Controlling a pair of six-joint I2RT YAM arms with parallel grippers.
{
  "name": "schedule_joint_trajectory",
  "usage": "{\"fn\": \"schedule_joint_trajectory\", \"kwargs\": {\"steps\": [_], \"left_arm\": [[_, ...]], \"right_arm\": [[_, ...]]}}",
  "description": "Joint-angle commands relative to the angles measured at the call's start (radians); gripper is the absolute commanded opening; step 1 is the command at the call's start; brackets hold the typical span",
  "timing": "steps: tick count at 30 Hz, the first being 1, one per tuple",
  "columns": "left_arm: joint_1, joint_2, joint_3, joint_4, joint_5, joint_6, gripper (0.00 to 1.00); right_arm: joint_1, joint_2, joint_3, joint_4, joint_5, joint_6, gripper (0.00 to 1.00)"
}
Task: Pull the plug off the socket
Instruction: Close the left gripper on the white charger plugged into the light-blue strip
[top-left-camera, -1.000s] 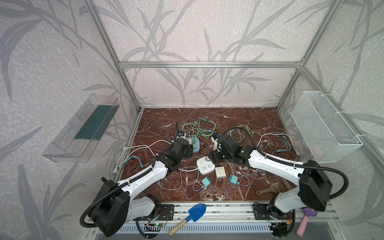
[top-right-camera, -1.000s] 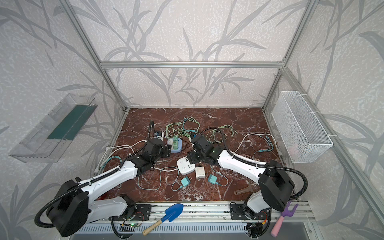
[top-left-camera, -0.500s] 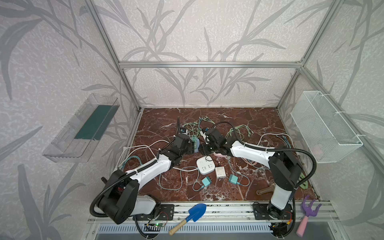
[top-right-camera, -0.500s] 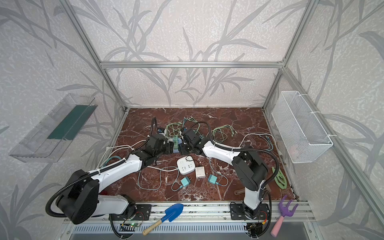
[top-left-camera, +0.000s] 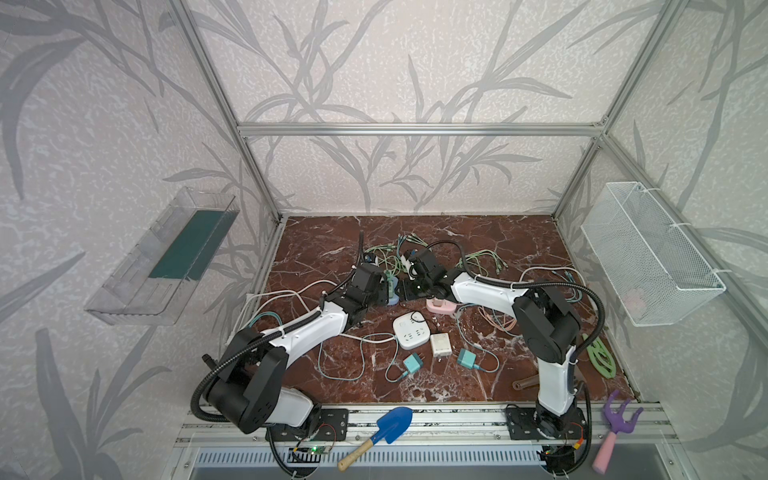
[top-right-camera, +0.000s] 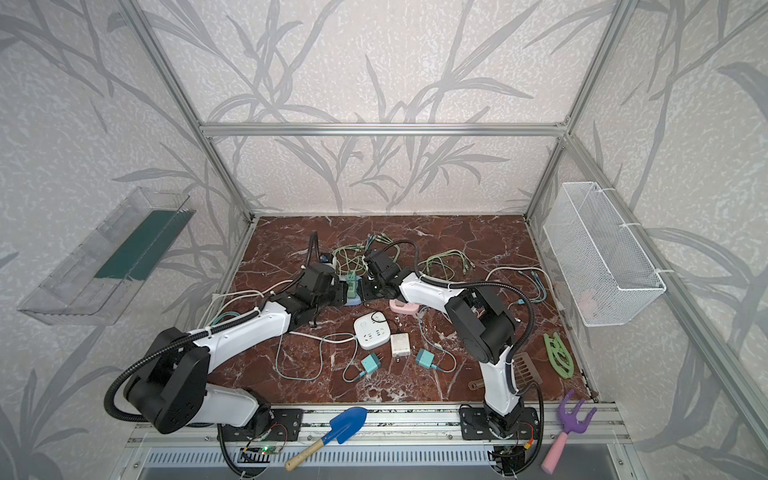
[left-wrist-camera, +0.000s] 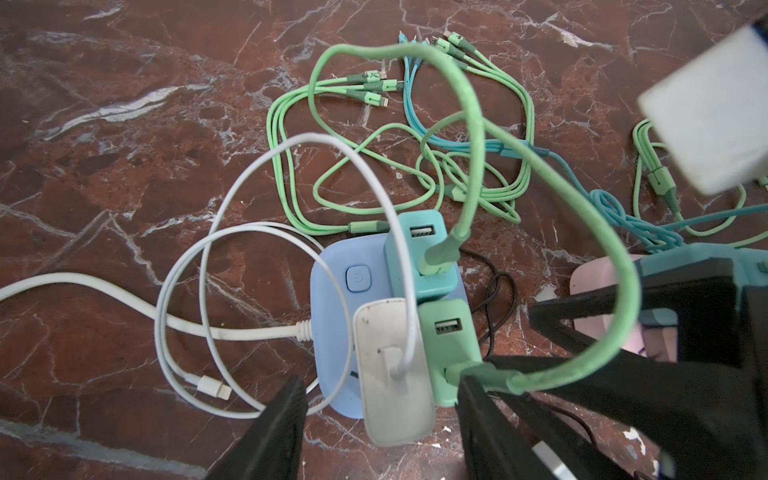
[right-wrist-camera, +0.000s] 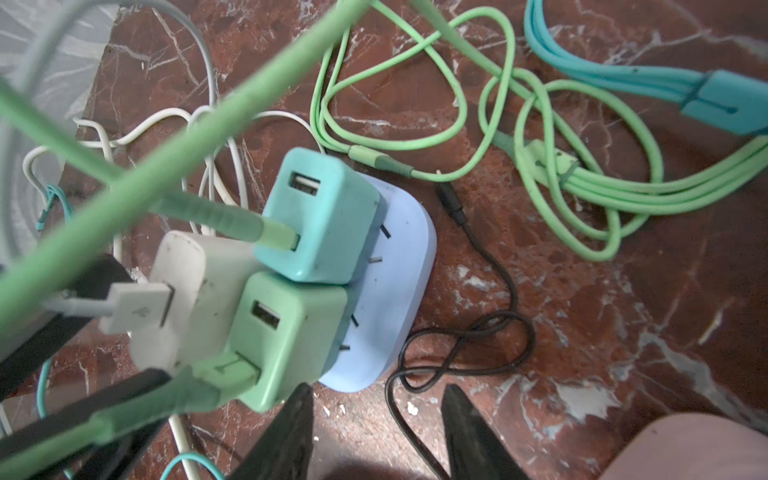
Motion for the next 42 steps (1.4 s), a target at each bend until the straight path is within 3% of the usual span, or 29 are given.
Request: {"fn": "schedule_joint_trajectory", "kwargs": {"steps": [1, 18, 42], "left_arm": [[0.007, 0.011, 0.031, -0.03, -0.013, -0.007, 0.57], [0.006, 0.059, 0.061, -0.044, -0.01, -0.007, 0.55], [0.007, 0.057, 0.067, -0.048, 0.094, -0.002, 0.27]], "right_arm": [[-0.01, 0.027, 0.036, 0.006, -0.014, 0.019, 0.51], [-0.015, 0.094, 0.083, 0.001, -0.008, 0.028, 0.51], [-0.011, 0.138, 0.06, 0.031, -0.039, 0.042, 0.46]]}}
